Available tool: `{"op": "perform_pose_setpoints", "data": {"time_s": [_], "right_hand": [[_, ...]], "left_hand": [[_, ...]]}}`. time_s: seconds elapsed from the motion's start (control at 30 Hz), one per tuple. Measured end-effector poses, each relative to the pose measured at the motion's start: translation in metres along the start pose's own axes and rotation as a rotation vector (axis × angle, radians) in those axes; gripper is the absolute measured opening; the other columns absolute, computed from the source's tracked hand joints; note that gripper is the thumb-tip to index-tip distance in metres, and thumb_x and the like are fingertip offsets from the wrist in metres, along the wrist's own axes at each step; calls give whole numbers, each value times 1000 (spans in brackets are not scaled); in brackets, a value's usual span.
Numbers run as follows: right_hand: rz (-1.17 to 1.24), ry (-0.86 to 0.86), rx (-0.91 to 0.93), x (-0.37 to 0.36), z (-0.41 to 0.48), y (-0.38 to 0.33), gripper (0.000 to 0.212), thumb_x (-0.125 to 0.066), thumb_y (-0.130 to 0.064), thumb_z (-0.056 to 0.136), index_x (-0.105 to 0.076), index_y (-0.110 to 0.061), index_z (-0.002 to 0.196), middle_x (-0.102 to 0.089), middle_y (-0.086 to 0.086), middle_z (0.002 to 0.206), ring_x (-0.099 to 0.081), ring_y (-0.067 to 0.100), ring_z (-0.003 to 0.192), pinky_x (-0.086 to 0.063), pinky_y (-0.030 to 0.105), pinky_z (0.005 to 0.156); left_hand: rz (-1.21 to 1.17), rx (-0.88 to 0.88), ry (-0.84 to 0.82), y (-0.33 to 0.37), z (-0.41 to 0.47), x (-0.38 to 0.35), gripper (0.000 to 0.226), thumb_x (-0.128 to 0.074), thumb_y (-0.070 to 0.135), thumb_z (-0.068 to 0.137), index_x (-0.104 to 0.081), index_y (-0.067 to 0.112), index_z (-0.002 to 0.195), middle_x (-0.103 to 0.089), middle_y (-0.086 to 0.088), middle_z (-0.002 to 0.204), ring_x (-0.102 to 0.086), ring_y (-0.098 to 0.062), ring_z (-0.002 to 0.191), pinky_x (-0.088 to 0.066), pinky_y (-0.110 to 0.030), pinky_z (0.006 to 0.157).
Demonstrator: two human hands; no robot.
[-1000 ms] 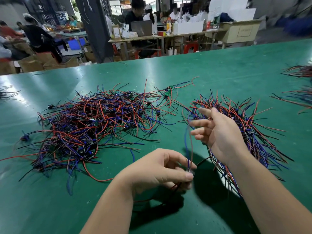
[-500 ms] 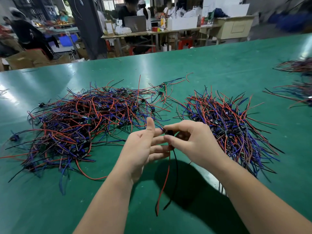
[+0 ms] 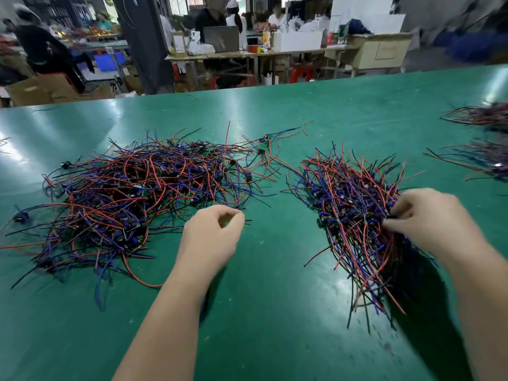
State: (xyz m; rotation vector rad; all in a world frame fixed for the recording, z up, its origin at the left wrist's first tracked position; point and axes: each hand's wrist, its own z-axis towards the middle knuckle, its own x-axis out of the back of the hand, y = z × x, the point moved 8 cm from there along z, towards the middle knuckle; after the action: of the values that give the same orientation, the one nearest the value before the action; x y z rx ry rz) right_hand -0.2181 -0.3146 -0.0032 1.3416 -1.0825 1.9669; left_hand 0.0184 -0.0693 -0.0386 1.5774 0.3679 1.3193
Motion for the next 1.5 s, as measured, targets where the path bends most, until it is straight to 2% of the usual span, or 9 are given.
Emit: {"op": "perform_pose_setpoints", "data": {"time_s": [0.13, 0.23, 0.33, 0.57, 0.77, 0.97, 1.17, 1.37, 1.5], "right_hand": [[-43, -72, -26, -16, 0, 4, 30, -81, -19, 70, -52, -23, 61, -57, -3, 67, -55, 26, 73, -39, 30, 60], [-74, -128, -43, -16, 4, 1, 25, -82, -26, 70, -59, -23, 62, -60, -1, 70, -56, 26, 74, -45, 31, 65], [-142, -57, 64, 3, 7, -22, 14, -74, -35, 77, -71, -22, 78, -67, 5, 82, -59, 27, 80, -51, 34, 73], [171, 201, 412, 31, -13, -129, 12, -63, -24, 84, -72, -17, 84, -67, 6, 81, -61, 26, 78, -50, 36, 77], [185, 67, 596, -31, -37, -165, 13, -58, -18, 86, -69, -11, 86, -66, 6, 84, -60, 28, 81, -48, 41, 79], [507, -255, 473, -73, -39, -159, 42, -76, -18, 78, -62, -31, 116, -63, -7, 87, -54, 9, 63, -41, 14, 64], [851, -310, 511, -67, -44, -164, 48, -59, 11, 72, -60, -33, 54, -60, -13, 57, -50, -5, 60, -43, 23, 57], [1451, -288, 228, -56, -32, -148, 12, -63, -17, 83, -72, -15, 76, -71, 3, 68, -67, 12, 62, -49, 16, 57], [1655, -356, 77, -57, -24, -141, 18, -62, -28, 74, -74, -15, 69, -71, 4, 67, -68, 13, 61, -50, 16, 56]], "left_hand": [[250, -6, -32, -5, 0, -1, 17, -60, 37, 83, -68, 33, 97, -63, 12, 77, -56, -4, 66, -43, -17, 59], [502, 48, -32, -18, 2, -1, 38, -56, 40, 85, -59, 29, 121, -54, -3, 127, -48, -25, 116, -41, -36, 96], [672, 160, -77, -33, 1, 2, 47, -49, 35, 89, -44, 23, 134, -34, -10, 147, -28, -32, 133, -28, -42, 107], [618, 14, 34, -25, 10, 9, 15, -58, 33, 91, -66, 31, 104, -62, 2, 112, -54, -24, 107, -42, -37, 88], [492, -43, 51, -27, 17, 10, 5, -61, 29, 91, -65, 27, 89, -66, 3, 99, -58, -22, 98, -44, -35, 85], [-62, -498, 119, 43, -12, 8, 8, -60, 6, 88, -61, 13, 87, -60, 1, 84, -54, -13, 78, -42, -19, 75], [-236, -760, -25, 83, -57, -18, 10, -65, 4, 83, -67, 12, 88, -65, 3, 83, -58, -8, 78, -44, -14, 73], [-240, -523, 286, 55, -30, 19, 19, -55, 18, 91, -61, 19, 109, -64, 7, 103, -59, -7, 98, -43, -19, 90], [-92, -276, -52, 24, -6, -4, 25, -54, 31, 96, -64, 22, 117, -67, 12, 99, -61, -5, 93, -46, -22, 90]]}}
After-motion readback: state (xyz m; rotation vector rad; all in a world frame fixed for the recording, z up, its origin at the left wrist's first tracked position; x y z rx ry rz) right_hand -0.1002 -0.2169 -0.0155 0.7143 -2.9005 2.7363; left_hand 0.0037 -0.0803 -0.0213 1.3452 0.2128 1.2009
